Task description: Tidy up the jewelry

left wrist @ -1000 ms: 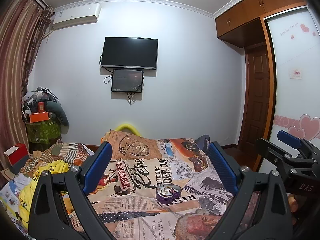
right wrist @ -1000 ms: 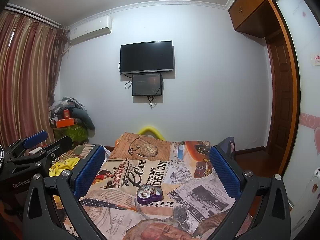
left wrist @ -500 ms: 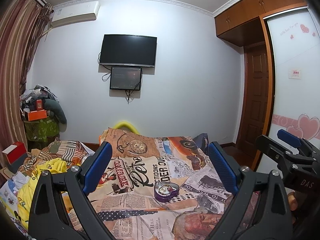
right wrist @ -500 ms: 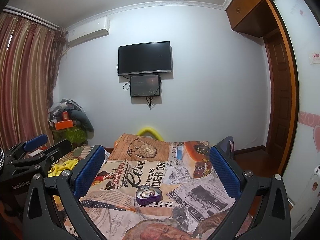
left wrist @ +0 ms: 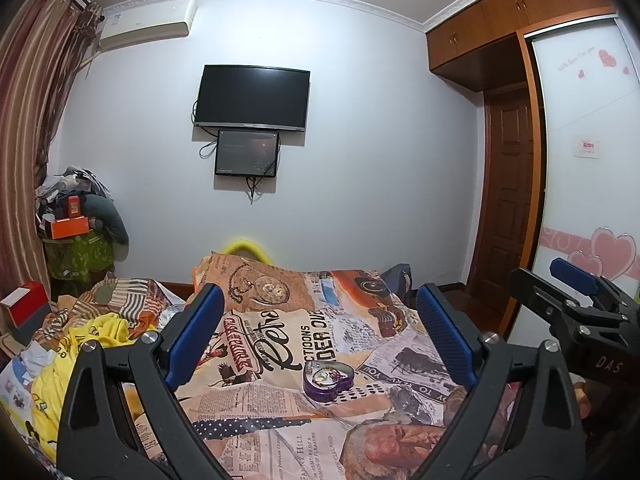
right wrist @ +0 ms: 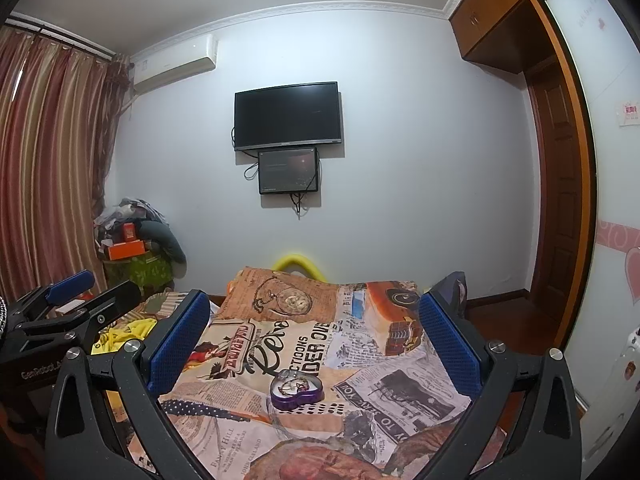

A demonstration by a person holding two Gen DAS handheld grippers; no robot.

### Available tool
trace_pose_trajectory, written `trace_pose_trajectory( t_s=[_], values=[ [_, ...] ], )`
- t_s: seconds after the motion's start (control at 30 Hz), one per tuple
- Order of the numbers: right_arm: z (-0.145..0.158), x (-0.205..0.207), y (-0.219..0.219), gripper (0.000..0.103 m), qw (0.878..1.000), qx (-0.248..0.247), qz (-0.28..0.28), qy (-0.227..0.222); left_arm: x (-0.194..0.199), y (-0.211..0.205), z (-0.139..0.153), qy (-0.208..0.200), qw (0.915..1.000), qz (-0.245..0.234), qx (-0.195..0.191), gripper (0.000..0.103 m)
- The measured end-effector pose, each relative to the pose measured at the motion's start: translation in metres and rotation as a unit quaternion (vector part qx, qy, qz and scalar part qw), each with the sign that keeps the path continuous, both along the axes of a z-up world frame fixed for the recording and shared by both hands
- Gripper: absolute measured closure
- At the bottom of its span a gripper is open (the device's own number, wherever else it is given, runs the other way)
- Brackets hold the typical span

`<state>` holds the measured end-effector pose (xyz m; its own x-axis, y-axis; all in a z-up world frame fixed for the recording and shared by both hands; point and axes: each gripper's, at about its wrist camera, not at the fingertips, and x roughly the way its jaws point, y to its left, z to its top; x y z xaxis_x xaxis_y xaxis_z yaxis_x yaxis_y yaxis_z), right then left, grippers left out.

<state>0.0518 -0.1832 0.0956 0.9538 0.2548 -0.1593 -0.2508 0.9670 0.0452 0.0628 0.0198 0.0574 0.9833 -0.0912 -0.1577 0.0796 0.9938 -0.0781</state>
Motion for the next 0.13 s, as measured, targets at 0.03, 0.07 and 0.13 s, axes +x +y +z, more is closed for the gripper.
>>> trace_pose_trajectory(
  t_s=[0.03,0.07,0.13],
  values=[
    [0.0002,0.0009,0.0002,0.0,1.0,0.0,0.0,0.001,0.0,-0.0001,-0.0003,0.0,1.0,0.0,0.0,0.006],
    [0.0003,0.0015,0.0001,0.0,1.0,0.001,0.0,0.002,0.0001,-0.0002,-0.0009,0.0,1.0,0.0,0.001,0.006],
    [-0.0002,0.0021,0.0001,0.0,1.0,0.001,0.0,0.004,0.0011,-0.0002,-0.0016,0.0,1.0,0.002,0.003,0.006]
  ],
)
